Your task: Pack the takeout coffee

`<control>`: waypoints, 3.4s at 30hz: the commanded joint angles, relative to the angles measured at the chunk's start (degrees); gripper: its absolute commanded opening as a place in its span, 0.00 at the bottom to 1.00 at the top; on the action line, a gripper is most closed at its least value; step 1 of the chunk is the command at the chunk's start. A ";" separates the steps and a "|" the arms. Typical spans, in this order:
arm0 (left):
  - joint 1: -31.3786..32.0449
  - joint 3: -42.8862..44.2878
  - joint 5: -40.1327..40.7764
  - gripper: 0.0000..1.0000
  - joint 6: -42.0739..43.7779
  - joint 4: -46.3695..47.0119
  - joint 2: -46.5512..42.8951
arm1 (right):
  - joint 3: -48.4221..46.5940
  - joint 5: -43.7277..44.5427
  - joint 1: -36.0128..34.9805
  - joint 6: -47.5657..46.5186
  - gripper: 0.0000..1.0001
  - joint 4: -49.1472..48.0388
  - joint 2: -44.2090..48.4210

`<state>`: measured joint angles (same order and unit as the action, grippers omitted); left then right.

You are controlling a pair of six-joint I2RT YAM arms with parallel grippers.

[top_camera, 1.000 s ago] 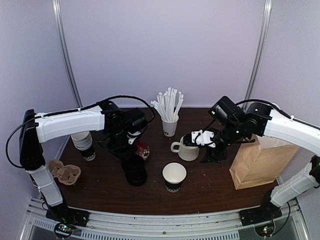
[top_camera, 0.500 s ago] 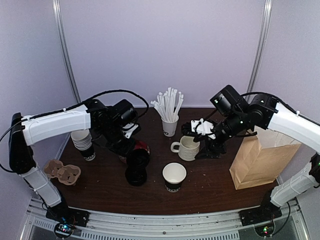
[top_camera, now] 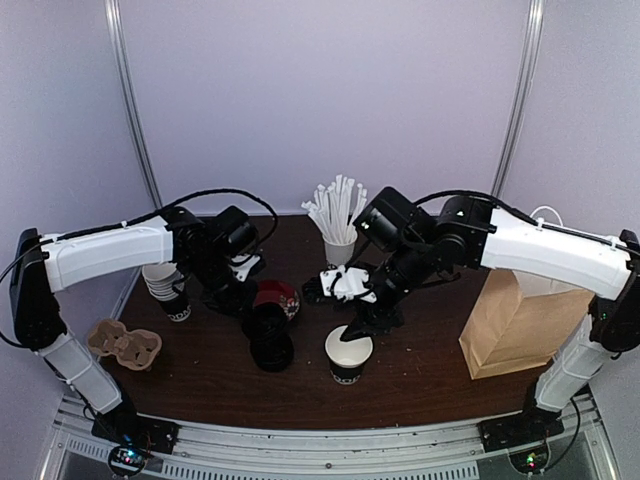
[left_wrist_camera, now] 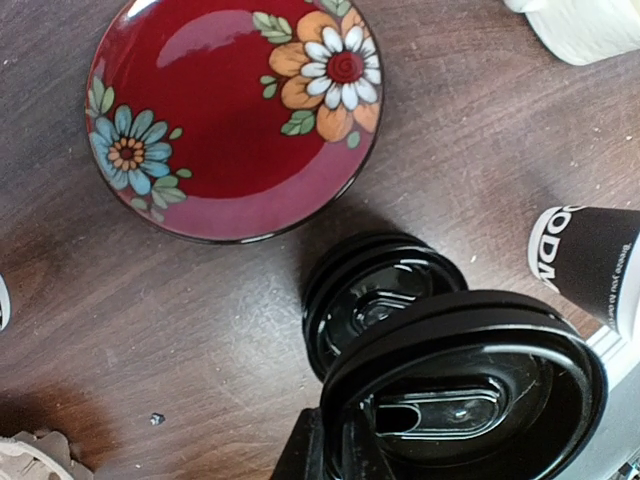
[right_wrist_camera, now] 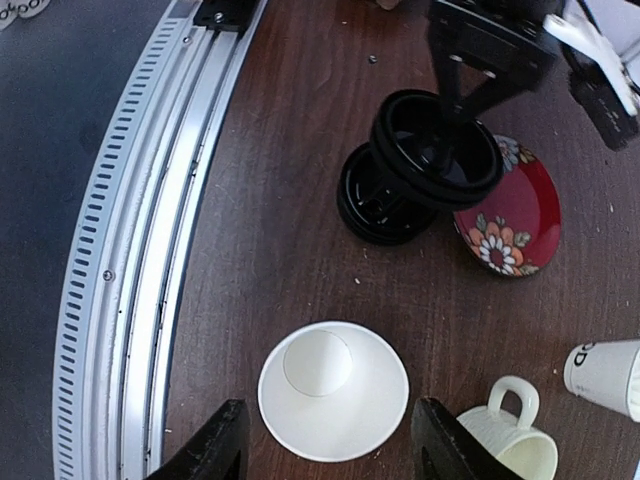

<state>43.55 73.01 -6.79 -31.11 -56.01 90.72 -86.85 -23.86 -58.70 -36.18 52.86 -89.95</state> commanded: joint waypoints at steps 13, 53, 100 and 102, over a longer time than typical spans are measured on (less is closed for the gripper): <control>1.53 -0.23 4.33 0.09 2.71 -0.96 5.01 | 5.65 8.07 -3.44 -2.76 0.56 2.03 4.17; 6.02 3.37 8.31 0.05 12.68 -1.73 -0.02 | 10.32 9.09 -2.22 -1.69 0.57 0.14 8.39; 18.98 4.78 13.41 0.10 22.79 1.18 9.87 | 12.59 -0.80 12.73 2.25 0.57 2.77 16.04; 19.05 5.83 11.58 0.07 22.13 0.01 8.43 | 12.46 -1.05 12.73 2.26 0.58 2.98 15.90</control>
<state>62.83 75.79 6.85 -7.53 -53.28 101.95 -74.52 -23.97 -46.22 -34.46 56.75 -73.97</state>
